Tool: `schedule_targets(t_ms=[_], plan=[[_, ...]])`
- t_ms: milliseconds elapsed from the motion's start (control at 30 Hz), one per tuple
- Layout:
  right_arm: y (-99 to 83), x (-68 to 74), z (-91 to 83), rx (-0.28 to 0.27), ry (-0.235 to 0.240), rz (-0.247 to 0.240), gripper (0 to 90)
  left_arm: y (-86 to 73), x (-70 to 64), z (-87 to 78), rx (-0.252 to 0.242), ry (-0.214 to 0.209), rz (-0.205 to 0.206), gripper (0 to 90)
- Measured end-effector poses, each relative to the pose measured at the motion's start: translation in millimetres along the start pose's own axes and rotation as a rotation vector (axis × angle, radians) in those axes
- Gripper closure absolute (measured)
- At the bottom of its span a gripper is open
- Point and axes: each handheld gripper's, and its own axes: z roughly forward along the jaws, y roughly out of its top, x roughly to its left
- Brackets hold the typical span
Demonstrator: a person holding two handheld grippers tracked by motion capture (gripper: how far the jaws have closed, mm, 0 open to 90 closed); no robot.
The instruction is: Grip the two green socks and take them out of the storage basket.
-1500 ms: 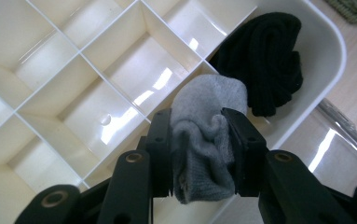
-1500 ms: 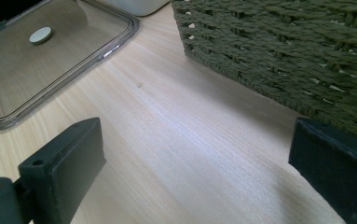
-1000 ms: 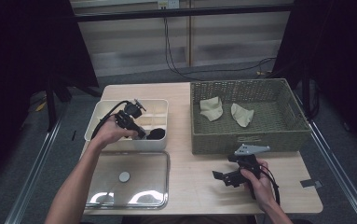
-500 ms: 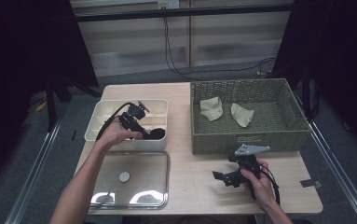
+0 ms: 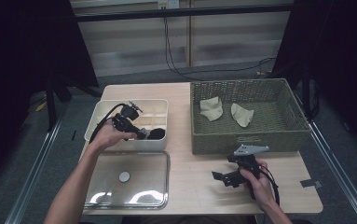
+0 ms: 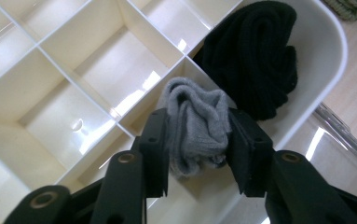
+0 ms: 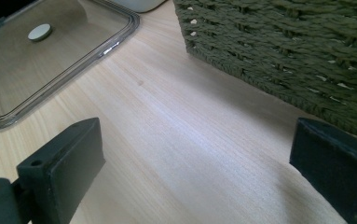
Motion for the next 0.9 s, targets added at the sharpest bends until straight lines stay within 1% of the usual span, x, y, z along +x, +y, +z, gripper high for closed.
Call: schedule_targets(t_ms=[33, 100, 133, 167, 200, 233, 267, 333, 367, 400, 433, 500, 533, 567, 633, 700, 800, 833, 867, 900], plan=[[0.0, -0.2, 0.2, -0.001, -0.001, 0.000, 2.6, 0.3, 0.5, 1.9, 0.004, 0.003, -0.008, 63.9], [0.0, -0.5, 0.2, -0.001, -0.002, 0.001, 2.6, 1.1, 0.5, 7.5, 0.019, 0.013, -0.005, 64.8], [0.0, -0.4, 0.2, -0.001, -0.003, 0.001, 2.6, 1.5, 1.0, 9.6, 0.015, 0.013, -0.008, 65.0], [0.0, -0.3, 0.1, -0.001, -0.003, 0.001, 2.6, 1.6, 1.0, 12.4, -0.001, 0.007, -0.022, 65.1], [0.0, -0.3, 0.0, -0.001, -0.003, 0.002, 2.6, 2.2, 1.6, 14.2, 0.002, 0.003, -0.023, 65.3], [0.0, -0.4, -0.1, -0.002, -0.003, 0.002, 2.6, 2.9, 1.4, 15.9, -0.005, -0.002, -0.029, 65.4], [0.0, -0.3, -0.2, -0.001, -0.004, 0.005, 2.6, 3.9, 1.0, 16.2, 0.012, 0.000, -0.022, 65.6], [0.1, -0.6, 0.0, -0.004, -0.005, 0.003, 2.6, 5.2, -2.2, 18.3, 0.020, 0.010, -0.010, 66.0], [0.1, -0.3, -0.4, -0.002, -0.004, 0.005, 2.6, 5.5, -3.4, 18.7, 0.035, 0.011, 0.004, 66.3], [0.1, 0.0, -0.6, -0.002, -0.004, 0.006, 2.6, 5.0, -4.4, 19.3, 0.036, 0.015, 0.010, 66.5], [0.1, -0.1, -0.7, -0.001, -0.004, 0.006, 2.6, 4.3, -4.9, 19.8, 0.028, 0.013, 0.005, 66.7], [0.0, -0.3, -0.9, -0.003, -0.005, 0.006, 2.6, 2.2, -2.5, 20.0, 0.031, -0.005, -0.002, 66.8], [0.0, -0.3, -0.8, -0.002, -0.005, 0.006, 2.6, 1.5, -1.3, 20.6, 0.025, -0.014, -0.007, 66.9], [0.1, -0.2, -0.8, -0.002, -0.005, 0.006, 2.6, 0.8, 0.2, 21.0, 0.023, -0.026, -0.020, 67.0], [0.2, -0.6, -0.2, -0.002, -0.004, 0.005, 2.6, 0.9, 0.5, 22.1, 0.027, -0.023, -0.012, 67.1], [0.8, -0.6, 0.2, -0.001, -0.008, 0.010, 2.6, 0.8, 1.2, 21.8, 0.031, -0.028, -0.013, 67.0], [0.7, -0.6, -0.2, -0.001, -0.009, 0.014, 2.7, -1.5, 1.5, 21.4, 0.008, -0.031, -0.030, 66.7], [0.6, -0.8, -0.4, 0.000, -0.009, 0.016, 2.8, -2.8, 1.7, 20.5, -0.009, -0.027, -0.023, 66.2], [0.7, -1.4, -0.4, -0.001, -0.009, 0.016, 2.8, -4.4, 2.1, 19.8, -0.020, -0.034, -0.026, 65.4], [0.8, -1.8, -0.3, -0.003, -0.009, 0.016, 2.8, -7.7, 4.2, 19.9, -0.046, -0.046, -0.051, 65.2]])
